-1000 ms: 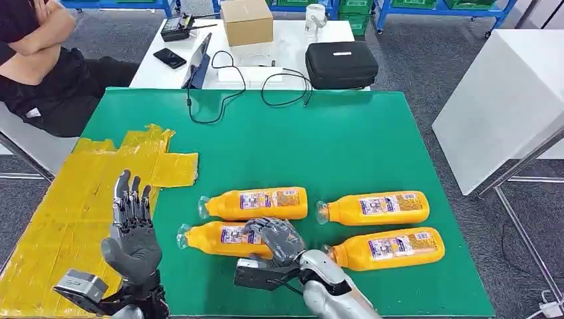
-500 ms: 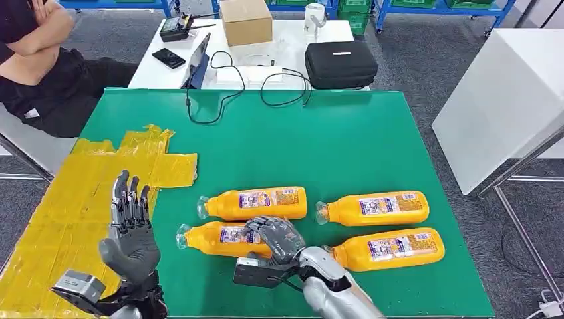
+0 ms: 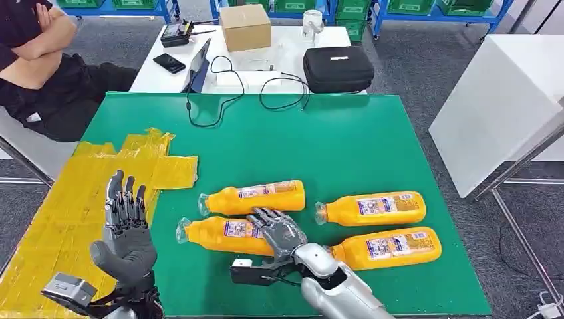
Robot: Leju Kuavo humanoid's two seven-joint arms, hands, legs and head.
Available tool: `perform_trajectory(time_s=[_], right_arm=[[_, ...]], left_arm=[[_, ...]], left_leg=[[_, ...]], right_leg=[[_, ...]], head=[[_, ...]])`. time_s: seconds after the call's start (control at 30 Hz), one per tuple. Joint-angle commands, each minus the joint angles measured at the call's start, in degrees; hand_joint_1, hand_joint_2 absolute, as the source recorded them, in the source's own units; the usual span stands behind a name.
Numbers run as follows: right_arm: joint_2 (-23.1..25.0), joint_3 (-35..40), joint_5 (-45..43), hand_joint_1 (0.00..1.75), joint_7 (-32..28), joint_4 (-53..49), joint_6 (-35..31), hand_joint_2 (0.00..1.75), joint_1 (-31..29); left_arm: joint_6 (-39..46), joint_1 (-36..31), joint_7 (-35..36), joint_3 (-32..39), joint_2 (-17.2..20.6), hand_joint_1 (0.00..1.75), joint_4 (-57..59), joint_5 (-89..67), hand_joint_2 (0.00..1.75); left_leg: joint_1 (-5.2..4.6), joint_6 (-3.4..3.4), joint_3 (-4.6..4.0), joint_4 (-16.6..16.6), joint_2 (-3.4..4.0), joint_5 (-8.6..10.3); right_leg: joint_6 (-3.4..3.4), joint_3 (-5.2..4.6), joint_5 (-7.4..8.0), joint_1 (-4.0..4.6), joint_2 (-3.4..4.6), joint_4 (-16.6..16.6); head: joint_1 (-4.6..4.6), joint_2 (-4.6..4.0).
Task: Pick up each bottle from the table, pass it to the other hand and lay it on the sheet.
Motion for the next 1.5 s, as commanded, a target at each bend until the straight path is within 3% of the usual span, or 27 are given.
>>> perform_trajectory(time_s=[0.03, 0.1, 0.13, 0.33, 0.37, 0.43, 0.47, 0.57, 0.6, 0.7, 0.73, 0.77, 0.8, 0.83, 0.87, 0.9, 0.93, 0.97, 1.0, 1.03, 1.27, 1.5], right_arm=[[-0.8, 2.5, 0.7, 0.00, 0.8, 13.0, 1.7, 0.00, 4.5], [-0.8, 2.4, 0.7, 0.00, 0.8, 12.8, 1.7, 0.00, 4.5], [-0.8, 2.4, 0.7, 0.00, 0.8, 12.8, 1.7, 0.00, 4.5], [-0.8, 2.4, 0.7, 0.00, 0.8, 12.8, 1.7, 0.00, 4.5], [-0.8, 2.4, 0.7, 0.00, 0.8, 12.8, 1.7, 0.00, 4.5], [-0.8, 2.4, 0.7, 0.00, 0.8, 12.8, 1.7, 0.00, 4.5], [-0.8, 2.4, 0.7, 0.00, 0.8, 12.8, 1.7, 0.00, 4.5], [-0.6, 2.4, 0.8, 0.00, 0.8, 12.7, 1.8, 0.00, 4.4], [-0.7, 2.3, 0.9, 0.00, 0.7, 12.3, 1.3, 0.00, 4.6], [-0.1, -3.6, -4.6, 0.00, -4.6, 5.8, -4.5, 0.00, 7.2], [-0.3, -5.0, -6.2, 0.00, -5.5, 2.2, -4.7, 0.00, 8.5], [-1.0, -4.5, -5.7, 0.00, -4.7, -0.1, -3.2, 0.00, 8.6], [-1.5, -4.7, -6.3, 0.00, -4.9, -1.9, -2.1, 0.00, 8.9], [-2.0, -4.6, -6.5, 0.00, -4.7, -2.9, -0.7, 0.00, 9.1], [-2.5, -4.2, -6.3, 0.00, -4.6, -2.7, 0.4, 0.00, 9.0], [-2.7, -4.1, -6.4, 0.00, -4.8, -2.0, 0.9, 1.75, 8.9], [-2.9, -4.1, -6.7, 0.03, -5.1, -1.3, 1.5, 1.75, 9.0], [-3.1, -4.0, -7.1, 1.68, -6.0, -0.4, 1.5, 1.75, 9.0], [-3.2, -4.1, -7.2, 1.75, -6.2, -0.4, 1.5, 1.75, 9.0], [-3.6, -4.1, -7.5, 1.75, -6.8, -0.3, 1.5, 1.75, 9.2], [-4.1, -3.7, -8.1, 1.75, -7.4, -0.4, 1.8, 1.75, 9.2], [-4.0, -3.2, -8.5, 1.75, -7.5, 0.5, 2.3, 1.75, 8.3]], left_arm=[[-0.6, -0.8, 0.1, 2.8, -1.5, 0.00, 1.5, -0.2, 0.00], [-0.6, -0.8, 0.1, 2.9, -1.5, 0.00, 1.5, -0.2, 0.00], [-0.6, -0.8, 0.1, 2.9, -1.5, 0.00, 1.5, -0.2, 0.00], [-0.6, -0.8, 0.1, 2.9, -1.5, 0.00, 1.5, -0.2, 0.00], [-0.6, -0.8, 0.1, 2.9, -1.5, 0.00, 1.5, -0.2, 0.00], [-0.6, -0.8, 0.1, 2.9, -1.5, 0.00, 1.5, -0.2, 0.00], [-0.6, -0.8, 0.1, 2.9, -1.5, 0.00, 1.5, -0.2, 0.00], [-0.6, -0.8, 0.1, 2.9, -1.5, 0.00, 1.5, -0.2, 0.00], [-0.6, -0.8, 0.1, 2.9, -1.5, 0.00, 1.4, -0.2, 0.00], [0.1, -0.4, 0.1, 3.1, -1.4, 0.00, 0.3, 0.1, 0.00], [0.4, -0.2, 0.1, 3.2, -1.4, 0.00, -0.2, 0.2, 0.00], [0.5, 0.0, 0.1, 3.3, -1.2, 0.00, -0.3, 0.3, 0.00], [0.3, 0.0, 0.1, 3.3, -1.1, 0.00, -0.4, 0.5, 0.00], [0.2, -0.1, 0.1, 3.2, -1.0, 0.00, -0.5, 0.5, 0.00], [0.0, -0.2, 0.1, 3.3, -1.0, 0.00, -0.4, 0.6, 0.00], [-0.1, -0.3, 0.1, 3.3, -1.0, 0.00, -0.3, 0.6, 0.00], [-0.2, -0.5, 0.1, 3.2, -1.0, 0.00, 0.0, 0.6, 0.00], [-0.1, -0.7, 0.1, 3.1, -1.0, 0.00, 0.2, 0.6, 0.00], [-0.1, -0.7, 0.1, 3.1, -1.0, 0.00, 0.2, 0.6, 0.00], [-0.2, -0.9, 0.1, 3.0, -0.9, 0.00, 0.5, 0.6, 0.00], [0.3, -1.3, 0.1, 2.4, -0.4, 0.00, 0.7, 0.6, 0.00], [0.4, -1.4, 0.1, 2.2, -0.2, 0.00, 0.4, 0.7, 0.00]], left_leg=[[0.07, -0.18, -1.45, 0.4, 0.14, 0.42], [0.09, -0.07, -1.23, 0.2, 0.23, 0.51], [0.10, -0.10, -1.59, 0.2, 0.13, 0.75], [0.11, -0.18, -1.01, 0.1, 0.22, 0.71], [0.10, -0.16, -1.28, 0.1, 0.06, 0.81], [0.10, -0.09, -0.84, 0.1, 0.29, 0.50], [0.11, -0.13, -1.24, 0.1, 0.12, 0.69], [0.14, -0.13, -1.08, 0.1, 0.18, 0.61], [0.16, -0.16, -1.40, 0.1, 0.06, 0.74], [0.14, -0.14, -0.94, 0.2, 0.26, 0.48], [0.16, -0.17, -1.23, 0.2, 0.16, 0.60], [0.16, -0.14, -0.84, 0.2, 0.27, 0.43], [0.17, -0.17, -1.28, 0.2, 0.17, 0.56], [0.16, -0.14, -0.97, 0.2, 0.28, 0.46], [0.14, -0.17, -1.32, 0.1, 0.13, 0.59], [0.12, -0.13, -0.71, 0.1, 0.27, 0.35], [0.13, -0.19, -1.16, 0.1, 0.13, 0.53], [0.14, -0.24, -1.11, 0.0, 0.05, 0.57], [0.13, -0.19, -0.70, 0.0, 0.13, 0.51], [0.13, -0.19, -0.92, 0.0, -0.01, 0.63], [0.11, -0.31, 0.14, 0.1, 0.13, -0.08], [0.08, -0.23, 0.07, 0.0, -0.09, -0.13]], right_leg=[[0.00, -1.41, 0.44, 0.04, 0.00, 0.4], [0.09, -1.16, 0.23, 0.08, 0.05, 0.2], [0.09, -1.48, 0.32, 0.09, -0.09, 0.2], [0.10, -0.96, 0.79, 0.13, 0.02, 0.1], [0.10, -1.23, 0.87, 0.11, -0.16, 0.0], [0.06, -0.85, 0.70, 0.12, 0.09, 0.1], [0.06, -1.22, 0.85, 0.12, -0.10, 0.1], [0.02, -1.08, 0.77, 0.14, -0.03, 0.1], [0.03, -1.36, 0.87, 0.16, -0.17, 0.0], [0.00, -0.99, 0.69, 0.14, 0.05, 0.2], [-0.04, -1.20, 0.75, 0.15, -0.07, 0.1], [-0.06, -0.88, 0.62, 0.15, 0.07, 0.2], [-0.05, -1.26, 0.72, 0.16, -0.06, 0.2], [-0.05, -0.99, 0.65, 0.15, 0.07, 0.1], [-0.04, -1.28, 0.73, 0.13, -0.10, 0.1], [-0.04, -0.75, 0.54, 0.13, 0.08, 0.1], [-0.02, -1.13, 0.65, 0.13, -0.10, 0.0], [-0.01, -1.02, 0.65, 0.14, -0.19, -0.1], [-0.02, -0.66, 0.59, 0.13, -0.09, 0.0], [0.04, -0.82, 0.68, 0.13, -0.25, -0.1], [0.04, 0.09, 0.47, 0.11, -0.07, 0.0], [0.17, 0.19, 0.25, 0.12, -0.26, -0.1]], head=[[0.00, 0.00], [-0.02, 0.00], [-0.02, 0.00], [-0.02, 0.00], [-0.04, 0.00], [-0.02, 0.00], [-0.04, 0.00], [-0.02, 0.00], [-0.02, 0.00], [-0.02, 0.00], [-0.04, 0.00], [0.00, 0.00], [-0.02, 0.00], [0.00, 0.00], [-0.02, 0.00], [-0.02, 0.00], [0.00, 0.00], [-0.02, 0.00], [-0.02, 0.00], [-0.02, 0.00], [-0.02, 0.00], [-0.02, 0.00]])
